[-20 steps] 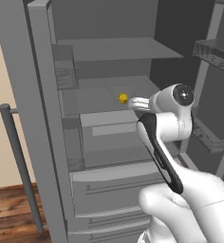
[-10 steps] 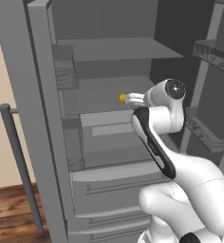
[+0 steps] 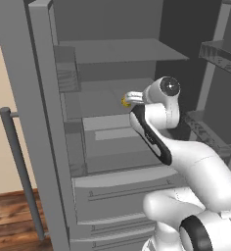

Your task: Retrieve a lemon from the fridge and place it on the cutting board with the fish.

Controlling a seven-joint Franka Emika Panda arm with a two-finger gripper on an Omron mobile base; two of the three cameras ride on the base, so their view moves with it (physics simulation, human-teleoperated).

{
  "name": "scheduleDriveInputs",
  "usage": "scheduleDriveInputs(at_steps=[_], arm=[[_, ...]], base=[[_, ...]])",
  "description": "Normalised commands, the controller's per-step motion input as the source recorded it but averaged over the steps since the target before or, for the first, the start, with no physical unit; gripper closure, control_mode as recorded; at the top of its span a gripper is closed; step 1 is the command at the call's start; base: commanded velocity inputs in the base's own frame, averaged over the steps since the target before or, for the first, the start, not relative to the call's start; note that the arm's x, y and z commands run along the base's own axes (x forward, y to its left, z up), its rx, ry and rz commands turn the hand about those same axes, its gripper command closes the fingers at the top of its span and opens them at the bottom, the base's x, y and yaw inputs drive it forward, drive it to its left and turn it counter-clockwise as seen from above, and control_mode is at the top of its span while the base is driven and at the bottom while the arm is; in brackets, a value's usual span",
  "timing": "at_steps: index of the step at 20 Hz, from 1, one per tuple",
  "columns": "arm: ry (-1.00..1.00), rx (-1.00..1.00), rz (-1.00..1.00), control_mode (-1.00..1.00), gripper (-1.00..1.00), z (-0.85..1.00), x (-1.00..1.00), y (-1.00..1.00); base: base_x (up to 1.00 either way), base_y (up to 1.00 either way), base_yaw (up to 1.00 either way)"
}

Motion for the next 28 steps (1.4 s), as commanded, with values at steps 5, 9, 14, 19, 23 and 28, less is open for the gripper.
scheduleDriveInputs(at_steps=[5, 9, 14, 19, 23, 28], arm=[[0.02, 0.00, 0.00, -1.00, -1.00, 0.00, 0.66, 0.00], [0.02, 0.00, 0.01, -1.00, -1.00, -0.01, 0.53, 0.00], [0.06, -0.01, 0.02, -1.00, -1.00, -0.06, 0.45, 0.00], [0.01, -0.01, 0.01, -1.00, -1.00, -0.16, 0.37, 0.00], [0.00, -0.01, 0.01, -1.00, -1.00, -0.19, 0.33, 0.00], [0.00, 0.00, 0.01, -1.00, -1.00, -0.19, 0.23, 0.00]], base=[[0.00, 0.00, 0.00], [0.00, 0.00, 0.00], [0.00, 0.00, 0.00], [0.00, 0.00, 0.00], [0.00, 0.00, 0.00], [0.00, 0.00, 0.00]])
